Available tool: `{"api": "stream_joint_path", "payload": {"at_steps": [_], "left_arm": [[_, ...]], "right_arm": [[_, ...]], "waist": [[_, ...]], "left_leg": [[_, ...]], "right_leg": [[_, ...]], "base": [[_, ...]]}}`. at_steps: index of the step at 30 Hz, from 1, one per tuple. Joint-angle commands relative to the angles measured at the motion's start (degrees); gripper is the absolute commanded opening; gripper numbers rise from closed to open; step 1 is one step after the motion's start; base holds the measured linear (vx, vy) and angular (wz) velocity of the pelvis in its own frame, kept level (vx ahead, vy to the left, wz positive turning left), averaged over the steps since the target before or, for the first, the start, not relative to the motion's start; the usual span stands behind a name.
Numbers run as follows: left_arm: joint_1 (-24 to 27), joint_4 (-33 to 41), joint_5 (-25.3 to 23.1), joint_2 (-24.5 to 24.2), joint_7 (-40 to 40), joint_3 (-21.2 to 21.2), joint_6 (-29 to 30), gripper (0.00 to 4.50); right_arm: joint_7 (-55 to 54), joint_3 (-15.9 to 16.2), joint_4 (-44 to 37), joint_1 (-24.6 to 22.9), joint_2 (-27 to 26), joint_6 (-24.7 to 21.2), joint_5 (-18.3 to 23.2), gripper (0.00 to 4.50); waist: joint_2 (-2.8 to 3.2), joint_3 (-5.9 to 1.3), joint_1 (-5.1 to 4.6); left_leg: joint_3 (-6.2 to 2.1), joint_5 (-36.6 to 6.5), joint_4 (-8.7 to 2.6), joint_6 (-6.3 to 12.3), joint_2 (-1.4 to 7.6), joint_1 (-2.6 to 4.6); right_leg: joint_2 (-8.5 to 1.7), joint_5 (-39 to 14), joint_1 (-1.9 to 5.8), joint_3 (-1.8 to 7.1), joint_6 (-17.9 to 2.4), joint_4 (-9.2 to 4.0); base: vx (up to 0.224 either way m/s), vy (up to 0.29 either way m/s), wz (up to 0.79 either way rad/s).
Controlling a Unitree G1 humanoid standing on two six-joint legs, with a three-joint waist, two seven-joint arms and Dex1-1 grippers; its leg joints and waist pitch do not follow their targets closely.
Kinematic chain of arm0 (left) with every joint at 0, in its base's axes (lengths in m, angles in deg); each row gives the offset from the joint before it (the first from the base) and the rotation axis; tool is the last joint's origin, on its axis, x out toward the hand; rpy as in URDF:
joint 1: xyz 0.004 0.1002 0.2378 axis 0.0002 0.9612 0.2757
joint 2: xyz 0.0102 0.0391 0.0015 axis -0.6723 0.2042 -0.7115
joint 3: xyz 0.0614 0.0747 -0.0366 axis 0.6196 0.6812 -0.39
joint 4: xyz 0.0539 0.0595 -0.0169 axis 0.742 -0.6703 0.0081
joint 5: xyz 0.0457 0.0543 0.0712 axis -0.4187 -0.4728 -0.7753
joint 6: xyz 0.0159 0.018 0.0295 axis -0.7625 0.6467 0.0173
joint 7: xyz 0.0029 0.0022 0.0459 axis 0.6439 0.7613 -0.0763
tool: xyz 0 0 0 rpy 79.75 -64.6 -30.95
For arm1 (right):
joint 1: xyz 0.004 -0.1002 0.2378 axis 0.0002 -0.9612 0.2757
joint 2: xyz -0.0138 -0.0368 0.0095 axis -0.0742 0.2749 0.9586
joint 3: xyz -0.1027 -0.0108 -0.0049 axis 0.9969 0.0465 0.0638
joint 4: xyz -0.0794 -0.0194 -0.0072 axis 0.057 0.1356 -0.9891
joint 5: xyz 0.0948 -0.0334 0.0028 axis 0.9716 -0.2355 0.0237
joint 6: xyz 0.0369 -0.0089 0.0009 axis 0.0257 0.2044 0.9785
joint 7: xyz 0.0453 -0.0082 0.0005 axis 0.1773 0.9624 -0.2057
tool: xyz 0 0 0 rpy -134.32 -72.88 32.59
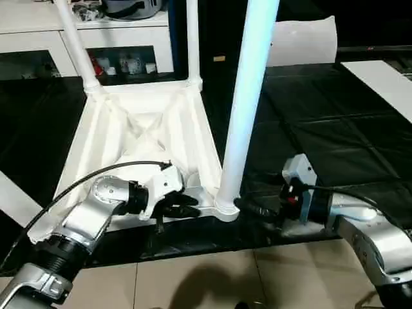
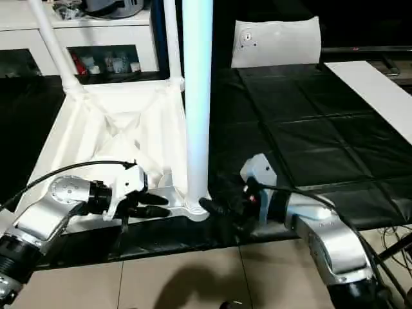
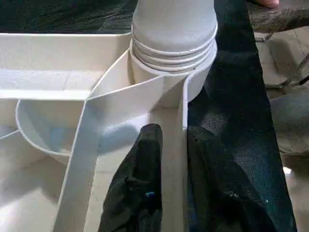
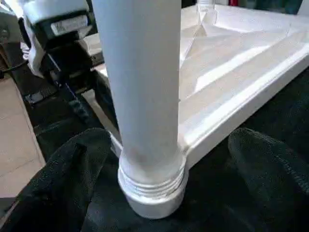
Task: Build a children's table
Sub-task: Rotate leg to tighten
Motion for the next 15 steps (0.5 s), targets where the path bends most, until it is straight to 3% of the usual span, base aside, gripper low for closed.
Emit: {"api": "stream_joint_path", "payload": {"at_steps": [1,7,11,12,13,14,15], "left_arm": [[-0.1,-0.7,-1.1,-0.2,0.2,0.5,0.2,0.58],[-0.2,-0.8,-0.9,-0.3,2.4,1.1,0.1,0.06],[-0.4,-0.8,-0.8,-0.1,4.5,1.5,-1.2,0.06],[-0.5,-0.8,-0.8,-0.1,4.8,1.7,-1.4,0.06],[-0.5,-0.8,-0.8,-0.1,4.8,1.7,-1.4,0.01],[-0.9,-1.2,-1.5,-0.1,7.3,3.1,-4.2,0.00],[-0.9,-1.2,-1.5,-0.1,7.4,3.2,-4.3,0.00]], "right_arm": [[0.6,0.8,0.2,0.8,0.6,0.0,-0.4,4.50],[2.3,1.9,1.5,2.0,1.0,0.6,-1.1,4.50],[4.7,3.6,3.8,3.4,1.3,2.2,-2.2,4.50],[5.0,3.8,4.2,3.7,1.3,2.5,-2.3,4.50],[5.0,3.8,4.2,3.7,1.3,2.5,-2.3,4.32],[7.2,5.0,7.6,6.0,0.6,4.0,-2.8,4.22],[7.3,5.1,7.7,6.1,0.6,4.1,-2.8,4.15]], "waist": [[0.19,-3.37,0.09],[0.10,-3.39,0.05],[-0.41,-3.46,0.08],[-0.24,-3.47,0.14],[-0.23,-3.47,0.13],[-0.75,-3.63,0.19],[-0.44,-3.62,0.18]], "left_leg": [[0.76,-12.0,-3.89,3.94,-0.73,-0.83],[0.77,-11.9,-3.91,4.02,-0.67,-0.83],[0.82,-11.0,-3.91,4.26,-0.59,-0.93],[0.82,-10.8,-3.92,4.30,-0.56,-0.94],[0.83,-10.6,-3.92,4.35,-0.53,-0.98],[0.81,-9.8,-3.96,4.68,-0.44,-1.03],[0.75,-9.8,-3.97,4.80,-0.43,-1.00]], "right_leg": [[-2.38,-29.9,3.52,1.90,0.1,-5.34],[-2.40,-29.5,3.55,2.02,-0.3,-5.24],[-2.50,-28.9,3.60,2.15,-0.8,-5.02],[-2.57,-28.7,3.64,2.24,-1.0,-4.92],[-2.55,-28.5,3.65,2.28,-1.1,-4.88],[-2.62,-27.3,3.69,2.37,-1.6,-4.61],[-2.61,-27.1,3.63,2.36,-2.1,-4.49]], "base": [[0.000,0.000,0.00],[0.000,0.000,0.00],[0.000,0.000,0.00],[0.000,0.000,0.00],[0.000,0.000,0.00],[0.000,0.000,0.00],[0.000,0.000,0.00]]}}
